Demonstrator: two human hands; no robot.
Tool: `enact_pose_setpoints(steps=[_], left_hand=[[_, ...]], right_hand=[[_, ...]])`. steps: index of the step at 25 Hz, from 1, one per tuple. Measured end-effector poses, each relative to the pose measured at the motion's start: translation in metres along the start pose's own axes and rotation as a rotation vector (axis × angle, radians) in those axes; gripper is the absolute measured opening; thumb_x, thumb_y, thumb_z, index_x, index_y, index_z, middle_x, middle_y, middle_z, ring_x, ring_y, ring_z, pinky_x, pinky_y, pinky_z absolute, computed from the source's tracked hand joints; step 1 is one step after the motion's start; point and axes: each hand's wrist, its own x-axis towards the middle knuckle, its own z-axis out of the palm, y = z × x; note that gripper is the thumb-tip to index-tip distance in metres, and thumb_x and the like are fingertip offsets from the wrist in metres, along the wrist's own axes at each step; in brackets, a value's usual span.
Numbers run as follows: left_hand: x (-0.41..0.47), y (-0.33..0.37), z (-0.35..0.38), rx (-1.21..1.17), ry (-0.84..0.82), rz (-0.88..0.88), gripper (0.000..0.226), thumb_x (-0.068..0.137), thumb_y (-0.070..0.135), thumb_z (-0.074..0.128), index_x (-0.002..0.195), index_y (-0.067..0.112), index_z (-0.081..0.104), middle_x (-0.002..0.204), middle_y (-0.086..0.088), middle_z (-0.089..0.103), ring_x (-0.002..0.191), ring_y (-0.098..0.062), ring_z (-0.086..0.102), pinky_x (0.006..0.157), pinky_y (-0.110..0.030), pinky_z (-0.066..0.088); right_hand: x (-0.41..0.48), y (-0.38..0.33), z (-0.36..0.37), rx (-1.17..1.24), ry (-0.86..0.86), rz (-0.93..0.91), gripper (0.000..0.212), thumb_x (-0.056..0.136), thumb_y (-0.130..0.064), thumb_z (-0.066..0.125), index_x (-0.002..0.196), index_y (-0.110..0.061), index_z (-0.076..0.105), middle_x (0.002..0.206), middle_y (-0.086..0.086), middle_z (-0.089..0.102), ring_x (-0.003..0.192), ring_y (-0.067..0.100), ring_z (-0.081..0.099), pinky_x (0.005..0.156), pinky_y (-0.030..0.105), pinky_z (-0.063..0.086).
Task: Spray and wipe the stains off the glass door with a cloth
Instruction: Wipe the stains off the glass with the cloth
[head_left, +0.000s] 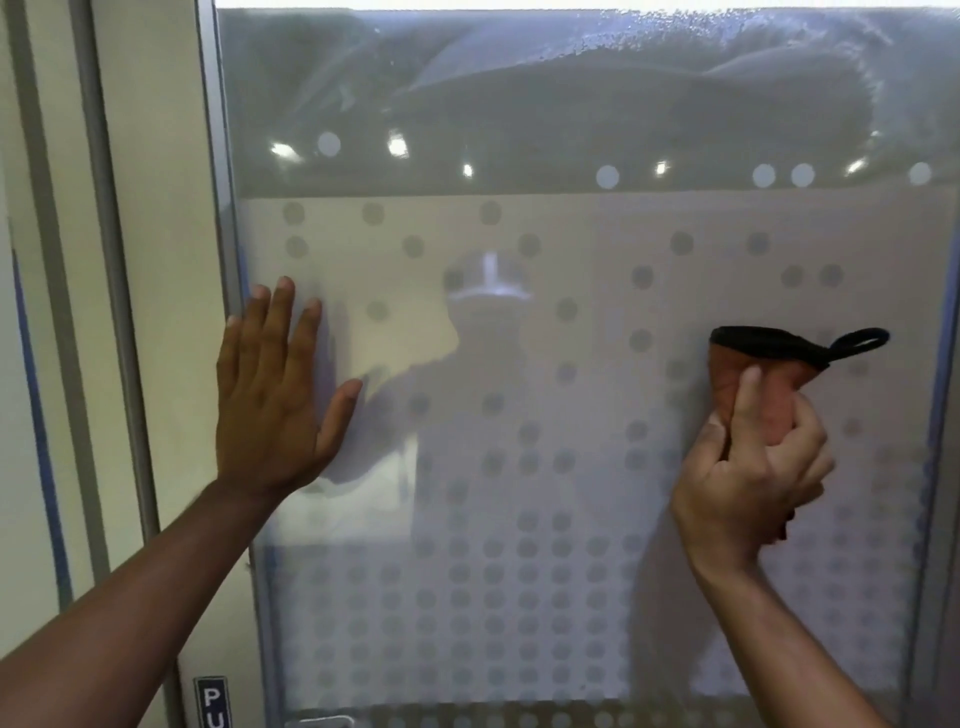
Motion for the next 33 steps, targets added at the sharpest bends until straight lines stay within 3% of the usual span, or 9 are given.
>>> enact_pose_setpoints(steps=[8,11,14,17,19,22,25,29,33], left_hand=[[0.001,-0.001,-0.002,-0.012,-0.020,0.006,0.080,0.110,0.054,0.043,0.171,0.006,0.023,0.180,-0.021,0.016,0.168,-0.042,0.014,0.135,-0.062,0.018],[0.001,-0.002,-0.004,-0.061,-0.032,0.008,0.079,0.111,0.056,0.035,0.171,0.006,0.022,0.181,-0.021,0.015,0.169,-0.041,0.011,0.136,-0.061,0.015],[0.003,-0.004,-0.008,-0.221,-0.029,0.010,0.080,0.112,0.059,0.020,0.170,0.004,0.024,0.181,-0.020,0.015,0.170,-0.037,0.010,0.137,-0.060,0.011],[0.003,-0.009,-0.016,-0.458,-0.032,-0.053,0.082,0.111,0.061,0.013,0.170,0.005,0.025,0.181,-0.016,0.018,0.171,-0.030,0.010,0.139,-0.049,0.004],[0.003,-0.014,-0.022,-0.521,-0.073,-0.056,0.083,0.111,0.063,0.013,0.171,0.007,0.024,0.182,-0.012,0.018,0.171,-0.025,0.009,0.139,-0.045,0.004],[0.000,-0.022,-0.031,-0.483,-0.108,-0.021,0.080,0.111,0.062,0.020,0.171,0.009,0.024,0.182,-0.012,0.018,0.171,-0.026,0.011,0.138,-0.051,0.013],[-0.012,-0.016,-0.034,-0.424,-0.093,-0.027,0.077,0.111,0.059,0.027,0.170,0.009,0.026,0.181,-0.013,0.020,0.170,-0.029,0.014,0.136,-0.055,0.019],[-0.039,0.012,-0.028,-0.326,-0.120,-0.005,0.074,0.107,0.048,0.040,0.169,0.009,0.030,0.180,-0.015,0.022,0.170,-0.032,0.013,0.136,-0.056,0.015],[-0.050,0.050,-0.020,-0.228,-0.069,0.006,0.073,0.105,0.043,0.044,0.168,0.008,0.034,0.179,-0.018,0.024,0.169,-0.039,0.015,0.135,-0.059,0.010]], right_hand=[[-0.088,-0.131,0.027,0.038,-0.077,-0.103,0.062,0.092,-0.008,0.065,0.151,-0.025,0.059,0.149,0.024,0.053,0.110,0.044,0.052,0.091,0.051,0.042],[-0.125,-0.182,0.035,0.054,-0.129,-0.148,0.063,0.091,-0.003,0.064,0.150,-0.025,0.060,0.148,0.023,0.056,0.107,0.041,0.054,0.090,0.051,0.043],[-0.161,-0.221,0.040,0.082,-0.172,-0.279,0.054,0.100,-0.006,0.064,0.150,-0.026,0.060,0.146,0.022,0.060,0.108,0.040,0.061,0.087,0.051,0.046],[-0.193,-0.242,0.041,0.129,-0.260,-0.438,0.051,0.104,-0.012,0.063,0.151,-0.030,0.058,0.149,0.017,0.061,0.103,0.035,0.065,0.081,0.048,0.049],[-0.203,-0.240,0.041,0.172,-0.304,-0.534,0.046,0.102,-0.014,0.066,0.146,-0.029,0.062,0.148,0.016,0.062,0.100,0.032,0.065,0.079,0.045,0.048],[-0.208,-0.217,0.034,0.193,-0.378,-0.786,0.031,0.104,-0.020,0.065,0.133,-0.030,0.069,0.146,0.013,0.065,0.097,0.030,0.066,0.076,0.043,0.047],[-0.203,-0.183,0.023,0.149,-0.434,-1.046,0.038,0.104,-0.022,0.064,0.140,-0.033,0.066,0.141,0.012,0.068,0.098,0.029,0.068,0.075,0.043,0.050],[-0.177,-0.139,0.007,0.126,-0.424,-1.132,0.047,0.103,-0.020,0.064,0.147,-0.037,0.061,0.135,0.009,0.071,0.095,0.028,0.070,0.072,0.040,0.051],[-0.133,-0.079,-0.009,0.031,-0.366,-1.124,0.055,0.100,-0.020,0.068,0.150,-0.039,0.056,0.142,0.008,0.068,0.100,0.030,0.070,0.075,0.041,0.051]])
